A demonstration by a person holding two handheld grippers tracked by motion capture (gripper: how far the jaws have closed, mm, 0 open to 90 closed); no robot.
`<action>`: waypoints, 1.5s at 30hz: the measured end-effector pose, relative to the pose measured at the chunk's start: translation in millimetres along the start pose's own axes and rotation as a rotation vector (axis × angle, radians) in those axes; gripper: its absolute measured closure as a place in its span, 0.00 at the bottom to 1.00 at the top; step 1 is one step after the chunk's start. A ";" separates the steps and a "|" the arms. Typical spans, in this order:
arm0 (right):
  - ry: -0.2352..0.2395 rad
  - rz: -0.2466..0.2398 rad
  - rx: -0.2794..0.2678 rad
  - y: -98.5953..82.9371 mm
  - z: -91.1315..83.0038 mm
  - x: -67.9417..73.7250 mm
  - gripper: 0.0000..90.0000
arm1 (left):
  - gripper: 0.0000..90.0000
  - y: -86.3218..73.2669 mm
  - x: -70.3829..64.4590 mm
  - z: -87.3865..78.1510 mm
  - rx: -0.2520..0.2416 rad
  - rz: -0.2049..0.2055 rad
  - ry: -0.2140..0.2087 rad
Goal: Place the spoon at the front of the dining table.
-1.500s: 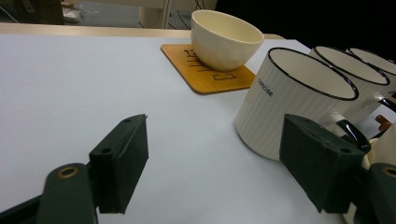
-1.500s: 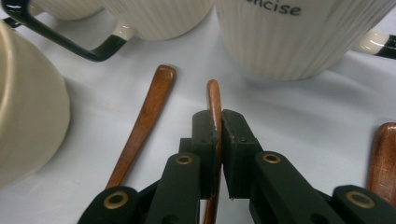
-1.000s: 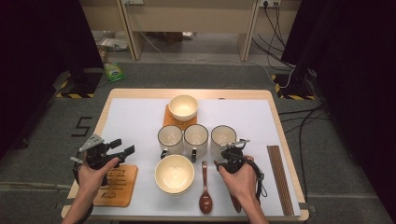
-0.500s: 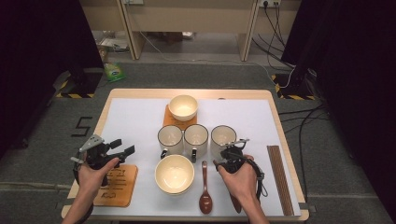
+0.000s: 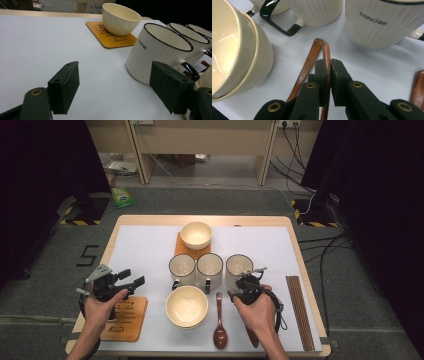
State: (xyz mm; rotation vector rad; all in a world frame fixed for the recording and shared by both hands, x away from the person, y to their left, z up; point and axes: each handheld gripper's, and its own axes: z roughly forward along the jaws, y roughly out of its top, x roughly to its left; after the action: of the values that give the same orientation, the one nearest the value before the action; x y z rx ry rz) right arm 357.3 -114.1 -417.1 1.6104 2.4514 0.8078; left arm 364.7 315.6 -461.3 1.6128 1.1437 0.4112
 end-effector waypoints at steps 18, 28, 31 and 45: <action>0.002 -0.015 0.027 6.2 -6.9 3.7 0.94 | 0.26 -0.2 0.5 -0.3 0.001 0.001 0.002; 0.005 -0.018 0.045 7.8 -8.7 4.5 0.94 | 0.26 -0.2 0.6 -0.4 0.003 0.003 0.004; 0.005 -0.023 0.047 8.1 -9.2 4.8 0.94 | 0.26 -0.3 0.6 -0.5 0.003 0.002 0.003; 0.007 -0.031 0.062 10.5 -11.7 5.4 0.94 | 0.26 -0.5 0.5 -0.4 0.007 0.005 0.003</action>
State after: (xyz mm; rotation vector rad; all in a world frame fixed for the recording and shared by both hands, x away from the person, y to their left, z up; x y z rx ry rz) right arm 359.4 -110.6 -401.0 1.5875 2.5236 0.7416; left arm 364.4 316.2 -461.7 1.6219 1.1440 0.4134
